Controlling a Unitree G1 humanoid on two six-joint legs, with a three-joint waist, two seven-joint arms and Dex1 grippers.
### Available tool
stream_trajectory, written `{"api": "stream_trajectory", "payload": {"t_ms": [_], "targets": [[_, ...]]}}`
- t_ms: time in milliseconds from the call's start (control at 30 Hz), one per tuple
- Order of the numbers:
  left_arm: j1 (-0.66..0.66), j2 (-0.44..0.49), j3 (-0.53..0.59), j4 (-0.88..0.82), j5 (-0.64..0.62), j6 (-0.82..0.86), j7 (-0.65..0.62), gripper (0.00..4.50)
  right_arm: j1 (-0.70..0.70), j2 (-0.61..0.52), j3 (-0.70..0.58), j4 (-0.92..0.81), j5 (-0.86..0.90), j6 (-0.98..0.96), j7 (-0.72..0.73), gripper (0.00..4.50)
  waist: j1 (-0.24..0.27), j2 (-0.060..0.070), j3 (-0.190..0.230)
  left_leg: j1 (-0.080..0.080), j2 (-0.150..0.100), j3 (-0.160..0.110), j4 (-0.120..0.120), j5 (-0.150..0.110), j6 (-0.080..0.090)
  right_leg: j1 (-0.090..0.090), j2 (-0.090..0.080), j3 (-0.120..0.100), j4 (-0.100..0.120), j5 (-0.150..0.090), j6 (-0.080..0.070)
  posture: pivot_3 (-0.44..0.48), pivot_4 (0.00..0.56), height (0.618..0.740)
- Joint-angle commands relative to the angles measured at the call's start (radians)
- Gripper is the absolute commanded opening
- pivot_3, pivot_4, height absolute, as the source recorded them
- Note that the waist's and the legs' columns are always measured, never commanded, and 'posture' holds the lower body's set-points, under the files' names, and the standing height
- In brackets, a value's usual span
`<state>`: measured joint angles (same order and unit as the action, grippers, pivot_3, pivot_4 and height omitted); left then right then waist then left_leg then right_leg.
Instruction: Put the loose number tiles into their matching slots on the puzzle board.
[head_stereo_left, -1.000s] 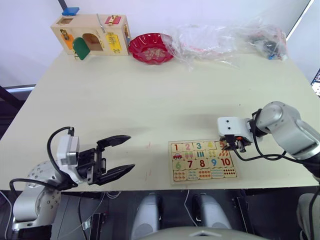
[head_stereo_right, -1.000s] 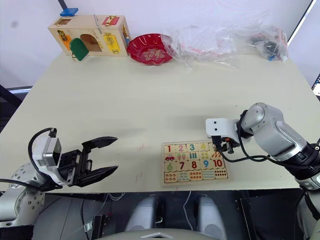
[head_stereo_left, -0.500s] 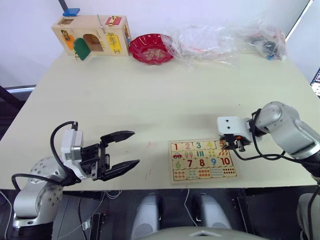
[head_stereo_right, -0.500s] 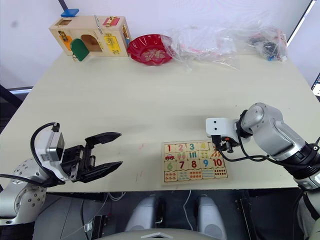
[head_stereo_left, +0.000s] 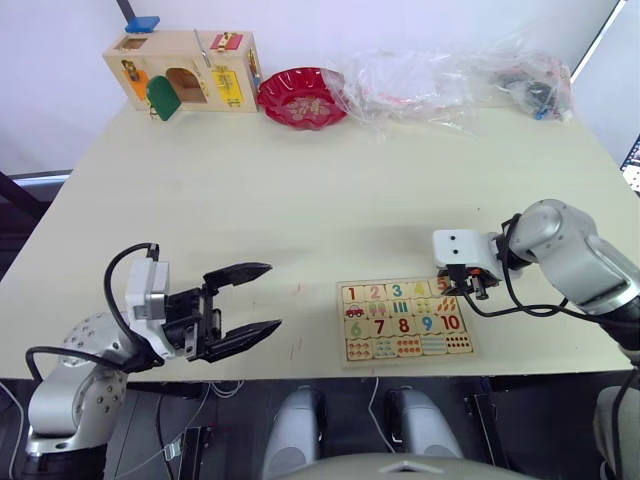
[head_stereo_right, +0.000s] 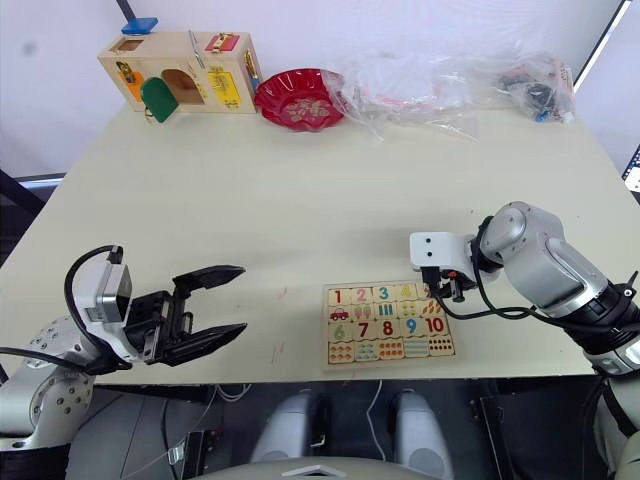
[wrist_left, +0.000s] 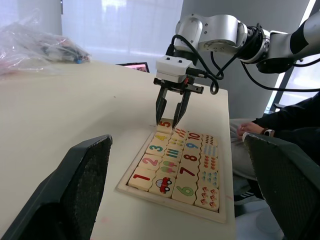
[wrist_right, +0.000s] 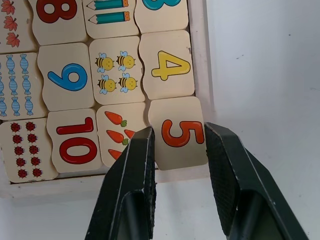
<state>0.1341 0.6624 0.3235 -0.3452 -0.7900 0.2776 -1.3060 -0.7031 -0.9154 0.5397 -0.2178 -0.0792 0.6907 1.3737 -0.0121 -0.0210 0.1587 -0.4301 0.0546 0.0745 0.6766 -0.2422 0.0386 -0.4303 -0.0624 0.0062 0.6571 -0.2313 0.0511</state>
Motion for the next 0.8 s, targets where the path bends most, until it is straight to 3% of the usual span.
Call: {"api": "stream_trajectory", "payload": {"t_ms": [33, 800], "targets": [[0.006, 0.004, 0.01, -0.053, -0.026, -0.004, 0.01, 4.5, -0.021, 0.001, -0.006, -0.011, -0.009, -0.01, 0.01, 0.91, 0.0, 0.0, 0.0, 0.0, 0.0, 0.0, 0.0, 0.0, 0.0, 0.0, 0.0, 0.0, 0.0, 0.0, 0.0, 0.0, 0.15, 0.74], [0.006, 0.02, 0.021, -0.028, -0.025, -0.005, 0.002, 4.5, -0.008, 0.009, 0.001, -0.007, -0.024, -0.016, 0.024, 0.91, 0.0, 0.0, 0.0, 0.0, 0.0, 0.0, 0.0, 0.0, 0.0, 0.0, 0.0, 0.0, 0.0, 0.0, 0.0, 0.0, 0.15, 0.74]]}}
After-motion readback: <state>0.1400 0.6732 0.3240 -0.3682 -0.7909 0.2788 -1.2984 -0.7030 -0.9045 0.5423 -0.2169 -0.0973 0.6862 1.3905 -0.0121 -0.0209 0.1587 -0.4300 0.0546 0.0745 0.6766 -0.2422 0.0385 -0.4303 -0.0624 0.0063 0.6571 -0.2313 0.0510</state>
